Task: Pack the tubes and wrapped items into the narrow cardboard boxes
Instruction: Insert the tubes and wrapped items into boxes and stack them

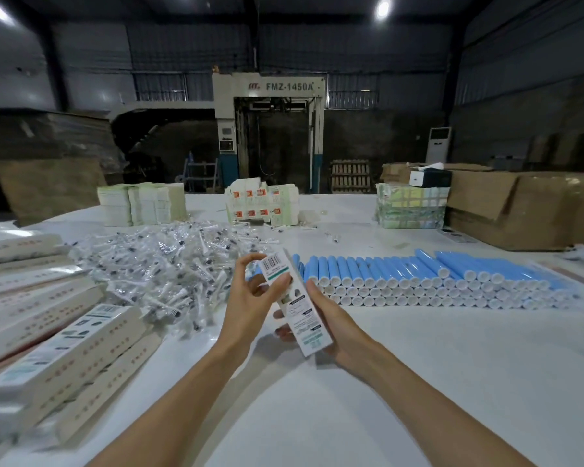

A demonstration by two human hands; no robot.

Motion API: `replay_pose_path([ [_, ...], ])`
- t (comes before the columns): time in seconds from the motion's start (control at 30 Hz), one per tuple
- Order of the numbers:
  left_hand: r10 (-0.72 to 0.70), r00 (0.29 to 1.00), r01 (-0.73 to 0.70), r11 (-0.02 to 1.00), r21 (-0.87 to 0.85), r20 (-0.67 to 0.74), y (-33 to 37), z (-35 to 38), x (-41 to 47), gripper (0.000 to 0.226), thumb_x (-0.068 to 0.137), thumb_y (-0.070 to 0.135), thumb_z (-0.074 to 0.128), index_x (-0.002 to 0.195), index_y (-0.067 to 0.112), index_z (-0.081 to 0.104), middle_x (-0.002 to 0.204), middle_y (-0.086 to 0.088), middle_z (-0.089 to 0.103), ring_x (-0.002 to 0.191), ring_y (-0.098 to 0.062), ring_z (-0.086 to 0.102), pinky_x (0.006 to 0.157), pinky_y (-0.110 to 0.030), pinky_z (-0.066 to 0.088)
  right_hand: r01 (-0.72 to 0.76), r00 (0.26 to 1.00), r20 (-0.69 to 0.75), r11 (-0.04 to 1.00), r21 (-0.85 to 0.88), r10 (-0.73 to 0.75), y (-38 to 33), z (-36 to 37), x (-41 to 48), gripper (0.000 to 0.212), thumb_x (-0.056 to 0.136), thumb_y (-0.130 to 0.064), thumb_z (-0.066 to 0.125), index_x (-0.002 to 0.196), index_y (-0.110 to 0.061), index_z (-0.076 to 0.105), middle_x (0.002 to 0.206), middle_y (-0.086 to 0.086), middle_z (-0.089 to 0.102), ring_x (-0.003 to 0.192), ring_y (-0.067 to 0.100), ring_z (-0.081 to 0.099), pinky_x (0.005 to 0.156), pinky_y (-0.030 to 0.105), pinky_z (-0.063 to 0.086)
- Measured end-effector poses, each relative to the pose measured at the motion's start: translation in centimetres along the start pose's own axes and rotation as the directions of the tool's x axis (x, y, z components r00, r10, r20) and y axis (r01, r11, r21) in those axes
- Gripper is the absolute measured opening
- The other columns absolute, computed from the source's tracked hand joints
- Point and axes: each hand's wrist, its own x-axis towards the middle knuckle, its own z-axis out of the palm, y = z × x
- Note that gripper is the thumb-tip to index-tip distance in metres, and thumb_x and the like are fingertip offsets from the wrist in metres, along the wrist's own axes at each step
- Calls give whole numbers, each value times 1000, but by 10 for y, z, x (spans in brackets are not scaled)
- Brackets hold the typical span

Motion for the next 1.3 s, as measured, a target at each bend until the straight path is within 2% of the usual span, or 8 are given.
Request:
replay_pose_path([
  [0.2, 35, 998, -43, 982, 186, 49, -8, -4, 3, 57, 93, 49, 75, 140, 40, 42, 110, 3, 79, 96, -5, 74, 77, -15, 56, 26, 999, -22, 992, -126, -28, 2, -6, -1, 58, 95, -69, 61, 127, -21, 71, 112, 15, 74, 87, 31, 71, 75, 46, 58],
  [0.33, 77, 993, -107, 917, 385, 92, -19, -8, 1, 58, 100, 49, 67, 147, 42, 33, 125, 14, 61, 105, -1, 67, 88, -30, 60, 100, 968, -176, 919, -382, -178, -4, -17, -2, 50, 98, -56, 64, 136, -24, 65, 112, 6, 74, 79, 20, 71, 70, 43, 59],
  [0.5, 144, 957, -261, 801, 538, 251, -29, -9, -2, 52, 105, 33, 66, 149, 39, 39, 124, 15, 60, 114, -6, 62, 90, -37, 58, 95, 875, -299, 740, -666, -382, -34, -58, -37, 54, 101, -57, 59, 145, -25, 59, 106, -8, 73, 74, 4, 68, 67, 20, 55],
  [0.67, 212, 901, -399, 749, 529, 378, -32, 0, -5, 46, 102, 11, 69, 138, 35, 54, 118, 17, 62, 114, -11, 62, 92, -41, 58, -186, 722, -407, 410, -893, -559, -64, -137, -115, 51, 102, -63, 51, 145, -37, 54, 131, -15, 64, 119, 8, 60, 93, 37, 50],
  [0.77, 229, 876, -449, 708, 546, 424, -32, 2, -5, 42, 100, 6, 70, 129, 34, 60, 120, 12, 64, 116, -5, 60, 92, -40, 58, -473, 625, -484, 196, -859, -612, -80, -190, -171, 57, 104, -62, 46, 154, -34, 44, 141, -4, 55, 134, 18, 48, 96, 40, 43],
  [0.9, 227, 857, -479, 680, 555, 462, -30, 4, -6, 34, 100, 4, 69, 123, 30, 70, 123, 11, 63, 117, -10, 60, 92, -38, 55, -713, 500, -587, 82, -696, -637, -92, -238, -236, 58, 107, -55, 45, 157, -26, 42, 141, 9, 51, 130, 28, 49, 103, 44, 45],
  [1.17, 193, 857, -465, 686, 559, 477, -27, 5, -10, 35, 101, 3, 68, 111, 37, 73, 120, 12, 60, 121, -9, 56, 94, -39, 53, -824, 528, -500, -274, -495, -686, -80, -256, -280, 42, 105, -43, 53, 136, -18, 63, 136, 7, 56, 125, 26, 49, 103, 37, 42],
  [1.3, 185, 856, -466, 680, 566, 482, -24, 3, -12, 35, 99, 0, 69, 106, 34, 75, 118, 10, 61, 119, -14, 57, 91, -47, 56, -832, 538, -483, -343, -436, -691, -76, -252, -284, 34, 101, -33, 58, 128, -14, 67, 128, 8, 63, 119, 27, 56, 102, 39, 43],
])
